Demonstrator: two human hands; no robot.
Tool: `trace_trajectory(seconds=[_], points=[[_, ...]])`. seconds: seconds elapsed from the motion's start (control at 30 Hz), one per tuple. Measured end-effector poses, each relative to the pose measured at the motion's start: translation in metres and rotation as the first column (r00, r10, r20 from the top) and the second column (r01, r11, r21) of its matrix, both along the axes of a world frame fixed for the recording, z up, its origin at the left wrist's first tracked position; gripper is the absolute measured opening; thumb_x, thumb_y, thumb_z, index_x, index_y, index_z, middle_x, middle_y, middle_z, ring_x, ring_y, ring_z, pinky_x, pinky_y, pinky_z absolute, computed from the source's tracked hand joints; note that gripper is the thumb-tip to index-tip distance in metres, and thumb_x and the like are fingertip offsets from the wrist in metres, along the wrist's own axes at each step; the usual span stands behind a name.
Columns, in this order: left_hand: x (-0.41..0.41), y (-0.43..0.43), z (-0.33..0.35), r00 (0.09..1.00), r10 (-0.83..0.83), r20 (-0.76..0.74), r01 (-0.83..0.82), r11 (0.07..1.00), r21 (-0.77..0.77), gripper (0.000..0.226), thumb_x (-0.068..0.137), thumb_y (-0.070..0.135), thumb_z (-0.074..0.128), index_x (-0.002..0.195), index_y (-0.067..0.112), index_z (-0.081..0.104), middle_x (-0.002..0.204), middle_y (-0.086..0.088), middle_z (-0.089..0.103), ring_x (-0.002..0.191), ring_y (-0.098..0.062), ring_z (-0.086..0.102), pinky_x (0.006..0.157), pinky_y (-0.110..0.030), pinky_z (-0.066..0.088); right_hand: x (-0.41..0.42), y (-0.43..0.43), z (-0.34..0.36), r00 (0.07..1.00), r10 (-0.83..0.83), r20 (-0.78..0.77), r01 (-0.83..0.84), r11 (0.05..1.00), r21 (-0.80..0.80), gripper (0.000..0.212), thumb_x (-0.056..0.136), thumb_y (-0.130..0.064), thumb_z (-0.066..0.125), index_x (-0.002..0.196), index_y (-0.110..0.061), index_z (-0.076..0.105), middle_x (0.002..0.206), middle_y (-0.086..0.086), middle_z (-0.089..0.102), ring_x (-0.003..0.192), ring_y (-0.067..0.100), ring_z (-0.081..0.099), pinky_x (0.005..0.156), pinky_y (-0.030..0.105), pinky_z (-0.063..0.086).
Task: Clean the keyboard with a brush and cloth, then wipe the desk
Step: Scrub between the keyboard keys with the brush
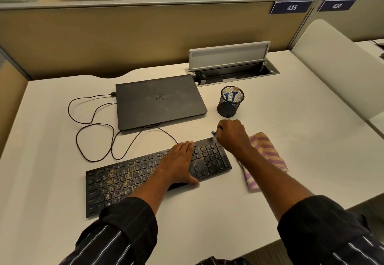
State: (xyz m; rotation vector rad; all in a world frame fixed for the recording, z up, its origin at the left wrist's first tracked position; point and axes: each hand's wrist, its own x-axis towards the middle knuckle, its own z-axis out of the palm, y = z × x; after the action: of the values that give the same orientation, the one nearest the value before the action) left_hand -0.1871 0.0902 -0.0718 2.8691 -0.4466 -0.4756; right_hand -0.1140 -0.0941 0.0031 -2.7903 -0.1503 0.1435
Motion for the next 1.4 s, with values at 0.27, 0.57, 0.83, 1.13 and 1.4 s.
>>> trace_trajectory(seconds=[0.27, 0.57, 0.83, 1.13, 1.4], points=[[-0.001, -0.001, 0.003, 1.0, -0.003, 0.003, 0.003, 1.0, 0.007, 0.141, 0.065, 0.079, 0.073, 0.16, 0.011, -0.006, 0.169, -0.009, 0.002, 0.155, -0.027, 0.004, 0.123, -0.036, 0.004, -0.017, 0.023, -0.006, 0.996, 0.052, -0.075, -0.052, 0.999, -0.003, 0.026, 0.093, -0.019, 0.054, 0.106, -0.004, 0.07, 0.1, 0.015, 0.071, 0.081, 0.023, 0.059, 0.068, 0.028, 0.044], [-0.003, 0.005, 0.005, 1.0, -0.021, -0.009, 0.021, 1.0, 0.02, 0.142, 0.064, 0.078, 0.074, 0.16, 0.013, -0.008, 0.169, -0.009, -0.002, 0.155, -0.027, 0.0, 0.125, -0.039, 0.002, -0.014, 0.025, -0.004, 0.994, 0.007, -0.111, -0.009, 1.0, -0.014, 0.024, 0.094, -0.018, 0.056, 0.107, -0.002, 0.069, 0.101, 0.015, 0.07, 0.081, 0.023, 0.061, 0.072, 0.03, 0.05], [-0.012, 0.015, 0.003, 1.0, -0.005, -0.002, 0.005, 0.999, 0.047, 0.142, 0.064, 0.08, 0.073, 0.159, 0.013, -0.009, 0.168, -0.011, -0.002, 0.155, -0.028, -0.001, 0.126, -0.044, 0.003, -0.008, 0.03, 0.002, 0.997, -0.052, -0.057, 0.053, 0.998, 0.023, 0.026, 0.095, -0.02, 0.056, 0.109, -0.003, 0.07, 0.103, 0.014, 0.071, 0.087, 0.025, 0.064, 0.073, 0.029, 0.046], [-0.016, 0.027, -0.001, 1.0, 0.002, 0.005, -0.002, 0.999, 0.038, 0.14, 0.065, 0.08, 0.071, 0.159, 0.014, -0.009, 0.168, -0.011, -0.002, 0.155, -0.028, -0.002, 0.126, -0.044, 0.002, -0.016, 0.042, -0.001, 0.99, 0.084, -0.115, -0.082, 0.996, 0.024, 0.024, 0.092, -0.017, 0.055, 0.104, -0.005, 0.072, 0.1, 0.013, 0.072, 0.083, 0.023, 0.064, 0.072, 0.029, 0.05], [-0.017, 0.03, -0.001, 1.0, -0.003, 0.008, 0.003, 0.999, 0.032, 0.139, 0.066, 0.08, 0.07, 0.159, 0.014, -0.009, 0.168, -0.011, -0.002, 0.155, -0.028, -0.001, 0.126, -0.044, 0.002, -0.025, 0.046, -0.004, 0.986, 0.103, -0.132, -0.102, 0.995, 0.009, 0.023, 0.092, -0.015, 0.055, 0.103, -0.004, 0.072, 0.098, 0.014, 0.072, 0.08, 0.022, 0.063, 0.07, 0.028, 0.048]])
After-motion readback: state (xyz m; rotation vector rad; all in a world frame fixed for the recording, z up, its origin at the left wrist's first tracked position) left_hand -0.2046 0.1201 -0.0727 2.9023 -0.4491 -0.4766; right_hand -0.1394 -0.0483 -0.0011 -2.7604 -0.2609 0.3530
